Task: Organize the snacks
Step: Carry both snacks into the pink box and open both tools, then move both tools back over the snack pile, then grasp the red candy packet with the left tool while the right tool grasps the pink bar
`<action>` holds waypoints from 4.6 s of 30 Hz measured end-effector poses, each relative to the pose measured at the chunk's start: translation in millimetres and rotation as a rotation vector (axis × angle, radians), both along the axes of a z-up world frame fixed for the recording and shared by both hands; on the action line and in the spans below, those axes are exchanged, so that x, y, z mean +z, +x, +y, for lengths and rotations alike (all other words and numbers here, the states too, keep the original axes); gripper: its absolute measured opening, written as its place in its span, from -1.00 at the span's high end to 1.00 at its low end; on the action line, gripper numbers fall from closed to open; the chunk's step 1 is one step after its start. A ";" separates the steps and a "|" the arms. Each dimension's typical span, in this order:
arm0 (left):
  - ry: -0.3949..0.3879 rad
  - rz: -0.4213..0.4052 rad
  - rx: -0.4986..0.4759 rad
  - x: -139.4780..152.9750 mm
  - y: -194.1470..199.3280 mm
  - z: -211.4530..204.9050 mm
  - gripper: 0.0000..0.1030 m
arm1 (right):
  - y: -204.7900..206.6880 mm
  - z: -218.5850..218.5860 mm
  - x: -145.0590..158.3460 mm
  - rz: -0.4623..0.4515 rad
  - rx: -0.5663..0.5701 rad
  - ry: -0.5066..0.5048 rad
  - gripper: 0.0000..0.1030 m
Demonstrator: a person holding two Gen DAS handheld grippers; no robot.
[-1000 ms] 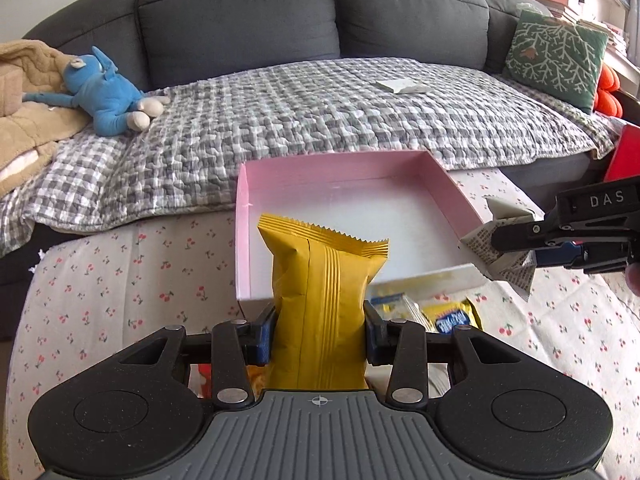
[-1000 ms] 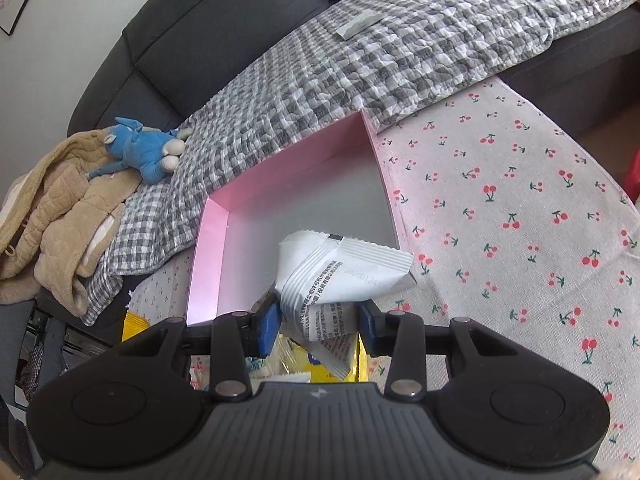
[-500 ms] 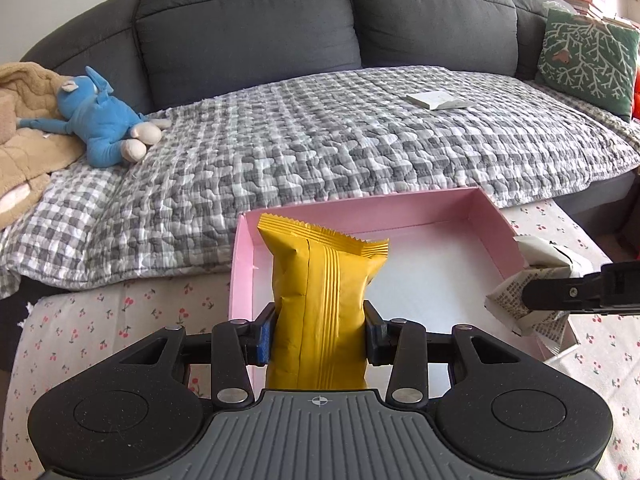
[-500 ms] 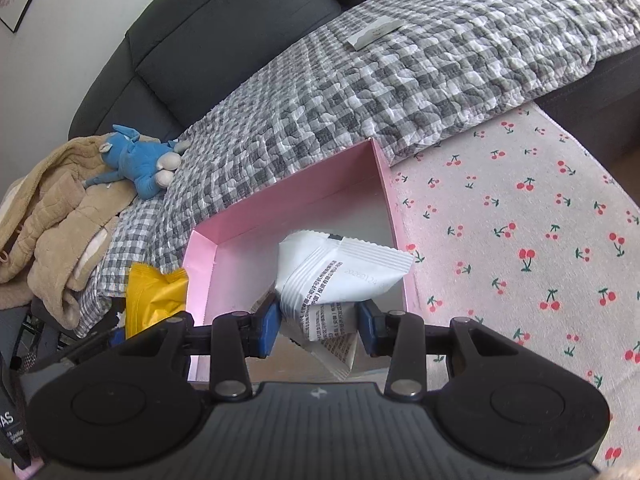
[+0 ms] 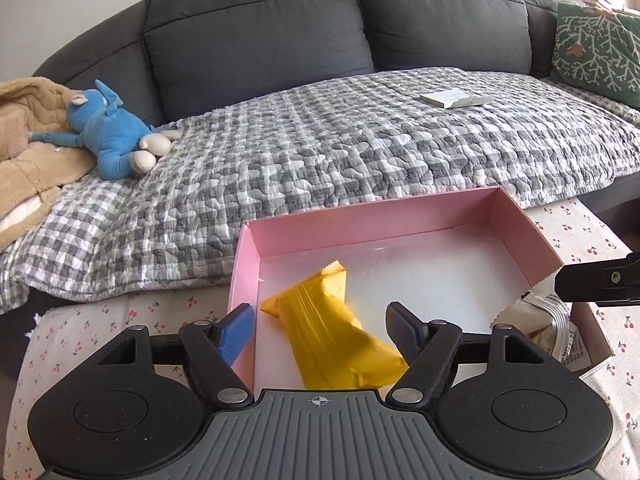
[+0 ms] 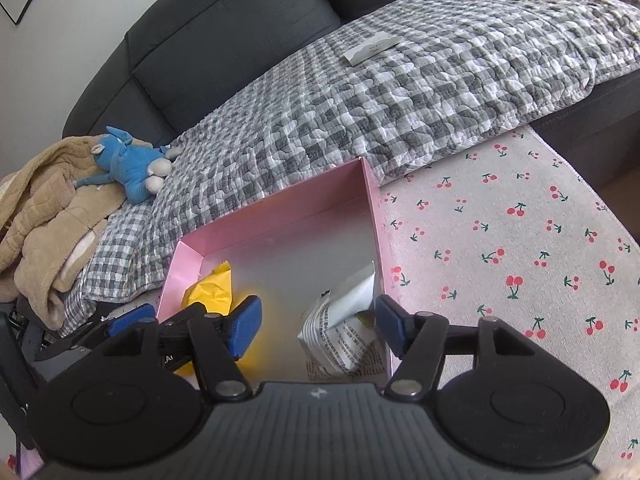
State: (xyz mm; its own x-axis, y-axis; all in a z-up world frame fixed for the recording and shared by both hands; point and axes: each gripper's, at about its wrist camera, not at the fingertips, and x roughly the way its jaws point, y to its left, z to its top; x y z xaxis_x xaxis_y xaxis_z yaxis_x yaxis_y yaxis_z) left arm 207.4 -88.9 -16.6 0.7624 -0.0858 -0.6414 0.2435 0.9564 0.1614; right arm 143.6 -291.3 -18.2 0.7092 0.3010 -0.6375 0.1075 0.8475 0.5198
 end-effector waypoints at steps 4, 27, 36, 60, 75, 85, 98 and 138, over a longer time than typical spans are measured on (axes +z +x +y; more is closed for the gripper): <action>-0.044 0.028 0.021 4.5 -4.5 8.3 -0.58 | -3.3 3.2 5.0 -0.009 0.009 -0.015 -0.33; -0.165 0.074 0.019 20.8 -82.7 59.0 -0.81 | -51.9 14.8 16.8 0.052 0.014 -0.044 -0.64; -0.116 0.086 0.015 13.8 -117.9 74.9 -0.88 | -75.3 21.6 14.8 0.078 0.027 -0.040 -0.70; -0.105 0.109 -0.010 -10.5 -191.5 109.1 -0.89 | -134.1 63.5 13.8 -0.055 0.157 -0.245 -0.87; -0.116 0.078 -0.022 -29.9 -227.7 116.3 -0.89 | -171.0 93.8 -0.9 -0.144 0.271 -0.308 -0.89; -0.089 0.117 -0.011 -40.0 -225.5 130.0 -0.89 | -185.5 127.7 -17.5 -0.177 0.438 -0.421 -0.89; -0.107 0.247 0.002 -48.4 -222.5 134.2 -0.20 | -184.6 162.8 -34.1 -0.222 0.691 -0.674 -0.82; -0.216 0.206 -0.015 -21.0 -228.1 134.6 0.46 | -171.6 155.7 -7.3 -0.209 0.673 -0.477 0.43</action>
